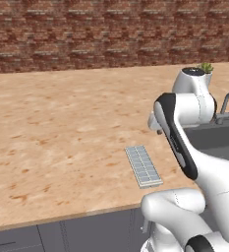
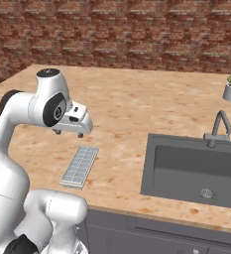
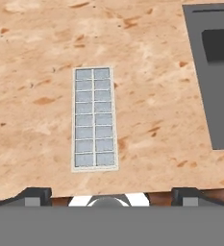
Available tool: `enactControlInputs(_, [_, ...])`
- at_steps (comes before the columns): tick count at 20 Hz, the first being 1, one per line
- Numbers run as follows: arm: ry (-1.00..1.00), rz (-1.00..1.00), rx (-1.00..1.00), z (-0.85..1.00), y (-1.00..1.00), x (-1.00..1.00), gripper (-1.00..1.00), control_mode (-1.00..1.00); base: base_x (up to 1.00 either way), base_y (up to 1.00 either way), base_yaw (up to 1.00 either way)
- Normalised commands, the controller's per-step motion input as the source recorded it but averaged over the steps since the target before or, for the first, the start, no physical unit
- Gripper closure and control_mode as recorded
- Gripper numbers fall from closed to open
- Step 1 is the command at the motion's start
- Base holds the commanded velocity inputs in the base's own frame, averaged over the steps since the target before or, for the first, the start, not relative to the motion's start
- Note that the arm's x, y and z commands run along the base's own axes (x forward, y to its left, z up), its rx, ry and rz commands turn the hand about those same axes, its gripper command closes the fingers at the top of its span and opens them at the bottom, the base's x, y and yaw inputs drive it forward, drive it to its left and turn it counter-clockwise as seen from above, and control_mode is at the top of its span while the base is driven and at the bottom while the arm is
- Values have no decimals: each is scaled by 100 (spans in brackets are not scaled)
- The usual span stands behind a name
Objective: The ice cube tray has been filled with water. Take the tray and place it in the freezer to make ice. Close the freezer door after placing the tray.
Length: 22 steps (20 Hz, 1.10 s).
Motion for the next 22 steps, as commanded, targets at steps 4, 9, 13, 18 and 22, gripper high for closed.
enactControlInputs(4, [0, 0, 0, -13, -12, -17, -100, -100, 0, 0, 0])
enactControlInputs(9, [-5, 0, 0, 0, -6, -27, -100, -100, 0, 0, 0])
enactControlInputs(13, [-1, 0, 12, -11, -22, -13, -100, -100, 0, 0, 0])
enactControlInputs(18, [0, 0, 1, -22, 0, 1, -100, -100, 0, 0, 0])
enactControlInputs(22, [0, -5, 0, -32, 0, 9, -100, -100, 0, 0, 0])
